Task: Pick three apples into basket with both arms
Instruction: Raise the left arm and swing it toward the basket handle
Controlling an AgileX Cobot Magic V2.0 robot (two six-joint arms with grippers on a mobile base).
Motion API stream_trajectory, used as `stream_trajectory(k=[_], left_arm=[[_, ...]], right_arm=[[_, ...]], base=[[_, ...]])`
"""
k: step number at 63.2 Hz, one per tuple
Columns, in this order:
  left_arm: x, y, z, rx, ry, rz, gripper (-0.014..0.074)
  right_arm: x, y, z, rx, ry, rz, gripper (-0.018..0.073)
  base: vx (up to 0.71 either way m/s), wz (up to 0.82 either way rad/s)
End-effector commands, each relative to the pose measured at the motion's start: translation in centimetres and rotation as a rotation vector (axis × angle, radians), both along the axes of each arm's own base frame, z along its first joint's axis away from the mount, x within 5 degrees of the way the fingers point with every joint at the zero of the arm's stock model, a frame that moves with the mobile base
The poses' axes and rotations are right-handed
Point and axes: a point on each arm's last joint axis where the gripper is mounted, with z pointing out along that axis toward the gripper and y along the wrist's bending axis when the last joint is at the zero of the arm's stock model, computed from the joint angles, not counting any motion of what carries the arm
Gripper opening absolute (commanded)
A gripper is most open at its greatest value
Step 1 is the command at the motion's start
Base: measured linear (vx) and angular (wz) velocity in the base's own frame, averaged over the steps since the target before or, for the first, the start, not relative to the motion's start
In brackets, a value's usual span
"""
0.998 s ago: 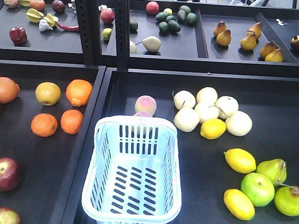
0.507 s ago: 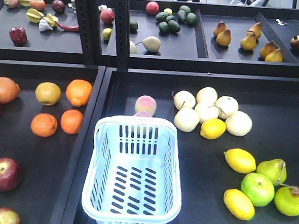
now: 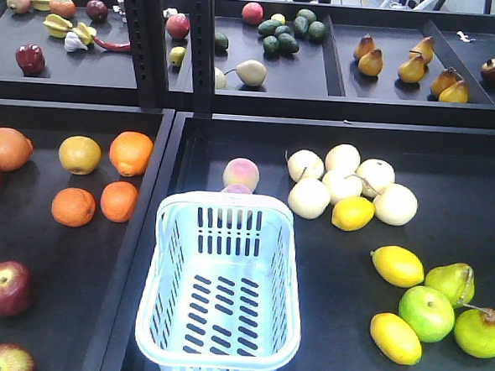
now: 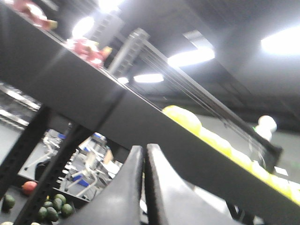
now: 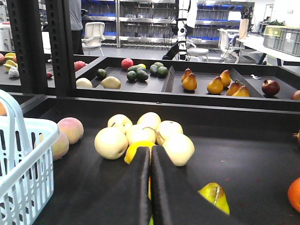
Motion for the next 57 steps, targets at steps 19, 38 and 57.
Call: stream_trajectory(k=[19, 38, 57], left_arm=[[5.7, -5.9, 1.4, 0.451, -0.156, -0.223, -0.0006], [11.5, -7.6, 3.1, 0.626, -0.023, -0.134, -0.0006], [14.8, -9.1, 3.6, 0.640, 0.002, -0.152, -0.0006]], right_arm=[[0.0, 0.0, 0.2, -0.011, -0.070, 0.004, -0.0008], [0.0, 0.0, 0.2, -0.011, -0.070, 0.004, -0.0008], [0.0, 0.0, 0.2, -0.011, -0.070, 0.004, -0.0008]], base=[[0.00, 0.00], [0.00, 0.00], [0.00, 0.00]])
